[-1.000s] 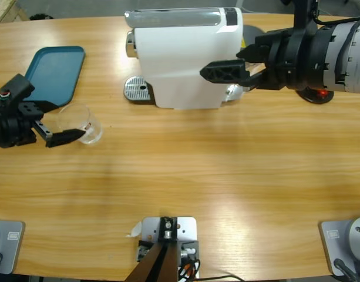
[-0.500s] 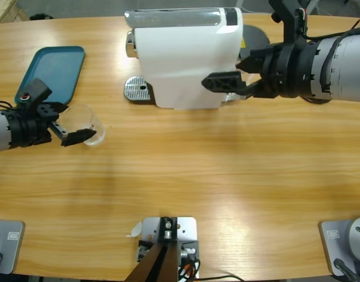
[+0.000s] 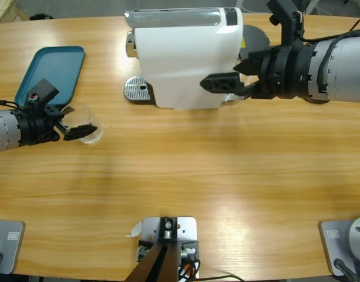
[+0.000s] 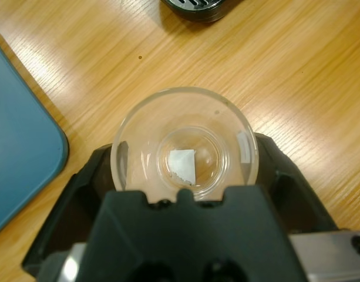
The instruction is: Pour coffee
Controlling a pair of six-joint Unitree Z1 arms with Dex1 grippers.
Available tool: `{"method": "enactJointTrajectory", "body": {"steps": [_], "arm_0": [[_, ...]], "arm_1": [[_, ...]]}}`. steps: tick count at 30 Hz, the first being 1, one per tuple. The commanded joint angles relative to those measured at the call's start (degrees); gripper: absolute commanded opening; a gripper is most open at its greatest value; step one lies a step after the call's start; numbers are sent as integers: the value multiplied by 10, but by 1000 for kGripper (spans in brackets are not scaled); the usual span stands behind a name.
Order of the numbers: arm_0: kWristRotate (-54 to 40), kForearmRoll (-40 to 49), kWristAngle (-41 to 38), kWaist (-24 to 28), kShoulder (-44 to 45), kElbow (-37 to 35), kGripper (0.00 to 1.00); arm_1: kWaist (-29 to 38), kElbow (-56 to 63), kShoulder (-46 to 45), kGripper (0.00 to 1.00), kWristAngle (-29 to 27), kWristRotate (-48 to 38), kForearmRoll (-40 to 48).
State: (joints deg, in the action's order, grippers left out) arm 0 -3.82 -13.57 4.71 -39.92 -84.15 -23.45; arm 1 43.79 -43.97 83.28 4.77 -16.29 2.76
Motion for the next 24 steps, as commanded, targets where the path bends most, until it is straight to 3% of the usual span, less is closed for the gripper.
{"method": "enactJointTrajectory", "body": {"steps": [1, 4, 8, 13, 18, 24], "arm_0": [[7, -10, 11, -1, -8, 18, 0], [-3, -7, 7, -1, 9, 12, 0], [-96, 39, -54, 12, 39, -32, 0], [-267, 131, -165, 93, 23, -113, 0], [-324, 154, -276, 173, -36, -182, 0], [-356, 154, -291, 197, -128, -257, 0]], "arm_1": [[-11, 19, 22, 1000, 9, -8, 8], [-13, 19, 20, 1000, 9, -8, 8], [-14, 24, 14, 1000, 9, -8, 8], [-19, 26, 8, 1000, 9, -8, 8], [-39, 24, 12, 1000, 19, -7, 8], [-71, 23, 16, 1000, 35, -1, 8]]}}
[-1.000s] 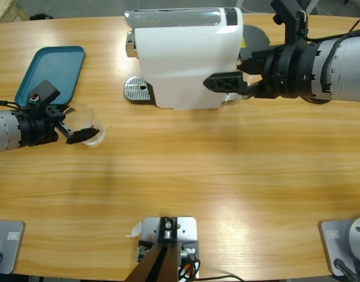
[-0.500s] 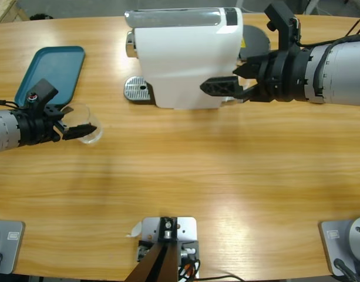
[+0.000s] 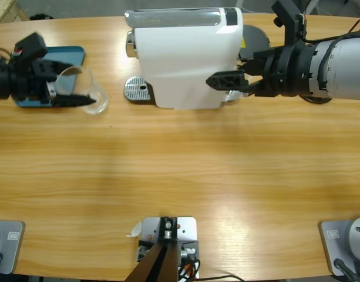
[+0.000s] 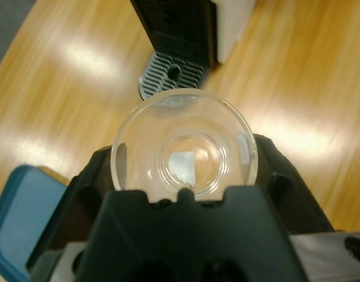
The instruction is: Pour coffee
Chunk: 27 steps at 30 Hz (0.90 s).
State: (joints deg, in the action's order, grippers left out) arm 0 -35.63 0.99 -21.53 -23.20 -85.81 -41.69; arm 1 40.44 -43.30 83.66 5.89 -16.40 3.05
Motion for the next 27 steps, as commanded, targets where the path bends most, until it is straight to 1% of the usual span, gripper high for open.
{"method": "enactJointTrajectory", "body": {"steps": [1, 9, 13, 21, 27], "arm_0": [[-41, 9, -29, 32, -124, -83, 0], [-65, 8, -29, 23, -196, -148, 0], [-61, 8, -57, 17, -223, -172, 0], [-59, 7, -65, 3, -237, -177, 0], [-52, 6, -59, -22, -247, -188, 0]], "arm_1": [[-43, 17, 13, 1000, 25, 2, 5], [-49, 15, 49, 1000, 34, 2, 18], [-59, 11, 59, 1000, 32, 9, 22], [-63, 6, 72, 1000, 33, 12, 25], [-64, 9, 69, 1000, 24, 12, 25]]}}
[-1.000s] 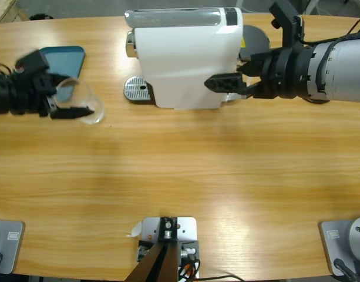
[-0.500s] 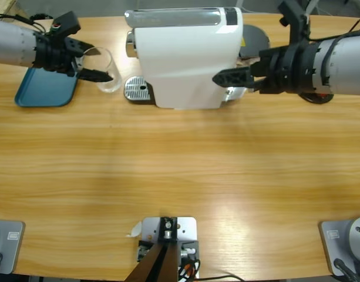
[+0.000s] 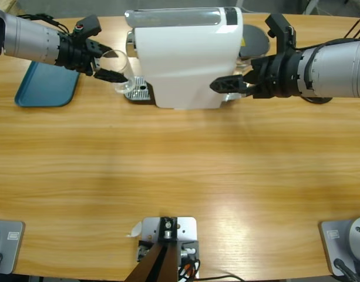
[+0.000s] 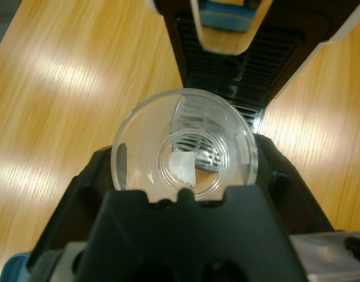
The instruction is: Pour coffee
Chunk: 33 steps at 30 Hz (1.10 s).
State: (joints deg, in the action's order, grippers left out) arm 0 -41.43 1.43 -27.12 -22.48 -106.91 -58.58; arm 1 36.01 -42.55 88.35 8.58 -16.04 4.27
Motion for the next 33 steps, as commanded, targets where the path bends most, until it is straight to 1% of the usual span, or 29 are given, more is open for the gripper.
{"method": "enactJointTrajectory", "body": {"steps": [1, 4, 8, 14, 21, 27, 33], "arm_0": [[7, 2, -3, -33, -37, -22, 0], [8, 2, -1, -38, -40, -26, 0], [8, 2, 0, -38, -44, -26, 0], [7, 0, -1, -42, -49, -29, 0], [7, -1, -4, -43, -53, -32, 0], [8, -1, -2, -48, -54, -26, 0], [9, -1, 5, -48, -60, -36, 0]], "arm_1": [[-19, 3, 18, 1000, -7, 8, 12], [-20, 8, -15, 1000, -15, 10, 9], [-20, 13, -56, 1000, -24, 22, -18], [-20, 46, -95, 1000, -24, 27, -25], [-20, 91, -161, 1000, -24, 32, -48], [-20, 99, -167, 1000, -24, 32, -51], [-20, 102, -165, 1000, -24, 32, -51]]}}
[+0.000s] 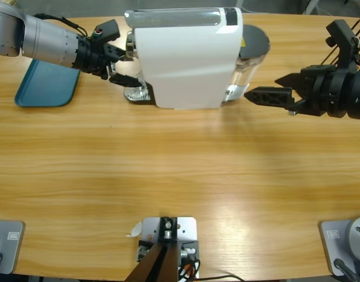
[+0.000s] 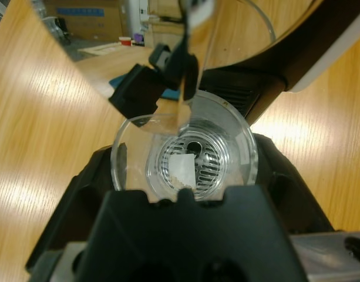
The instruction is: Pour coffee
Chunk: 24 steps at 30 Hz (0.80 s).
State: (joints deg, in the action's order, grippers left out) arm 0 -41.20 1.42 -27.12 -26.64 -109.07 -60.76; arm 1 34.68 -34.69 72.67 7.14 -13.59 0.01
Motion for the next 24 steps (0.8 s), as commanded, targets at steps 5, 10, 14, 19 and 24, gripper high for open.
{"method": "enactJointTrajectory", "body": {"steps": [5, 10, 14, 19, 24], "arm_0": [[20, -1, 17, -7, -42, -15, 0], [24, -1, 14, -8, -44, -9, 747], [26, -1, 11, -9, -42, -7, 746], [26, 0, 9, -10, -37, 4, 747], [26, 0, 8, -14, -33, 10, 747]], "arm_1": [[-7, 24, -8, 1000, -10, 8, -8], [-7, 25, -9, 1000, -9, 7, -8], [-7, 24, -7, 1000, -10, 6, -8], [-7, 31, -11, 1000, -10, 4, -8], [-7, 31, -12, 1000, -11, 3, -7]]}}
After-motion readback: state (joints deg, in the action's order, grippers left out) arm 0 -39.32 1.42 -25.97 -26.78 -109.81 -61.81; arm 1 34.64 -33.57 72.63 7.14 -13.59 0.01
